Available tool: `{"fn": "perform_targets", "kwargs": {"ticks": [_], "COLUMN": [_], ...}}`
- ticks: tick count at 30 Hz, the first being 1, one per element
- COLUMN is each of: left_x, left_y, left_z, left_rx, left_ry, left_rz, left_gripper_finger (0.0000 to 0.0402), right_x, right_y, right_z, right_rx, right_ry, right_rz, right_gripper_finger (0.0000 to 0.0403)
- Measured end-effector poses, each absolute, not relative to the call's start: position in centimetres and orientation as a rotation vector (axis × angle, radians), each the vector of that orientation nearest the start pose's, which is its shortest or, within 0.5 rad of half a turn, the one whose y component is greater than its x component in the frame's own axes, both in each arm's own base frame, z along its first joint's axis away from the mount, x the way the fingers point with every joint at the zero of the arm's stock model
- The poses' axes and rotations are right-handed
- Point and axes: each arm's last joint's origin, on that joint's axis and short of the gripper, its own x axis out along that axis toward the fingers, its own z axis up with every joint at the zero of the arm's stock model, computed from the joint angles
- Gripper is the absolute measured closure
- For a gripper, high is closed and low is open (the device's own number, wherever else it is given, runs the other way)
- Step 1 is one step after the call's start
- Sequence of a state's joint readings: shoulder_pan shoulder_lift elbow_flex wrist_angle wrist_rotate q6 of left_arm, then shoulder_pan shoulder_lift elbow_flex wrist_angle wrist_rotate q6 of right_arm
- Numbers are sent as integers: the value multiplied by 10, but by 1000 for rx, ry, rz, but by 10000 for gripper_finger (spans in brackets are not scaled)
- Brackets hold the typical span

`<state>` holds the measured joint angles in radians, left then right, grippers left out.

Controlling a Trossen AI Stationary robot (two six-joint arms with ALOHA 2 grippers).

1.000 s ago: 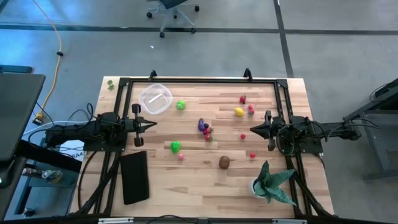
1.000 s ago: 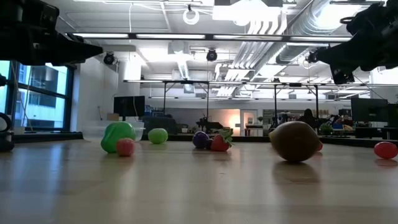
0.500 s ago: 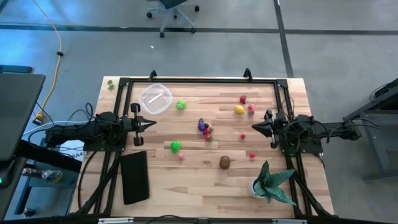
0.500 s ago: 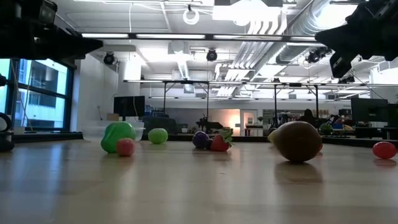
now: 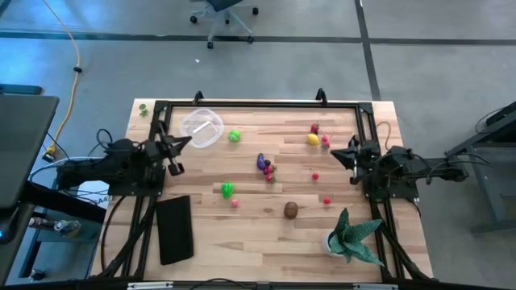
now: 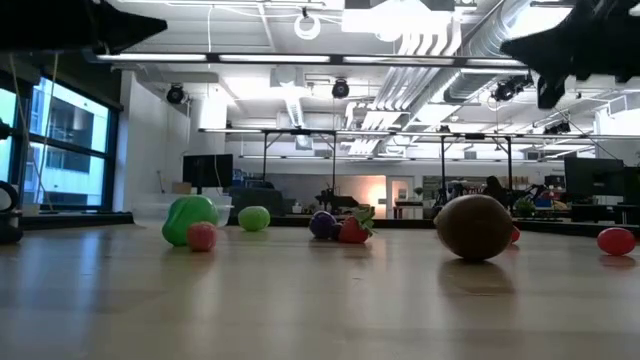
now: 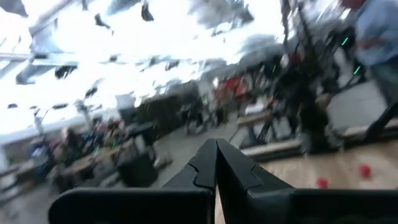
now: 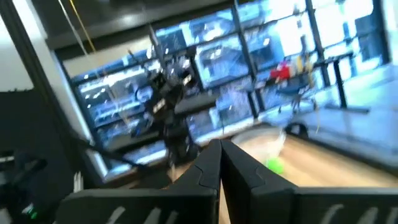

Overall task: Pick and placing Produce into tupperware
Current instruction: Prepare the transparent bin in the center of the table

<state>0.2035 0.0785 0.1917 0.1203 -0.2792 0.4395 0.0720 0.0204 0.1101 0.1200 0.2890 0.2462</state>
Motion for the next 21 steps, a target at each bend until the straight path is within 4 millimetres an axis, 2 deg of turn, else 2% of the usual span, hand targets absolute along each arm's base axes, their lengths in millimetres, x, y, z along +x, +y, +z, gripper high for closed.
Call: {"fn": "perform_targets", "kwargs": {"ticks": [4,7,12,15,21], "left_x": [85,91,113,131,154], "left_y": [30,36,62,91,171], "left_z": [257,273,290,291,272], "left_rx": [378,337,248,176,-29], "left_ry": [56,202,415,525,708], "left_rz": [628,727,824,789,649], "left_gripper_finger": [401,401,401,401,401], "right_x": [80,75,78,87,103], "right_y": [-4,-7,-9,-8,-10], "right_z": [236,252,274,283,287], "right_rx": [217,185,159,157,226], "right_ry": [-252,-212,-120,-62,111], "right_rz": [-245,-360,-448,-448,-499], "right_gripper_finger": [402,402,402,402,402]}}
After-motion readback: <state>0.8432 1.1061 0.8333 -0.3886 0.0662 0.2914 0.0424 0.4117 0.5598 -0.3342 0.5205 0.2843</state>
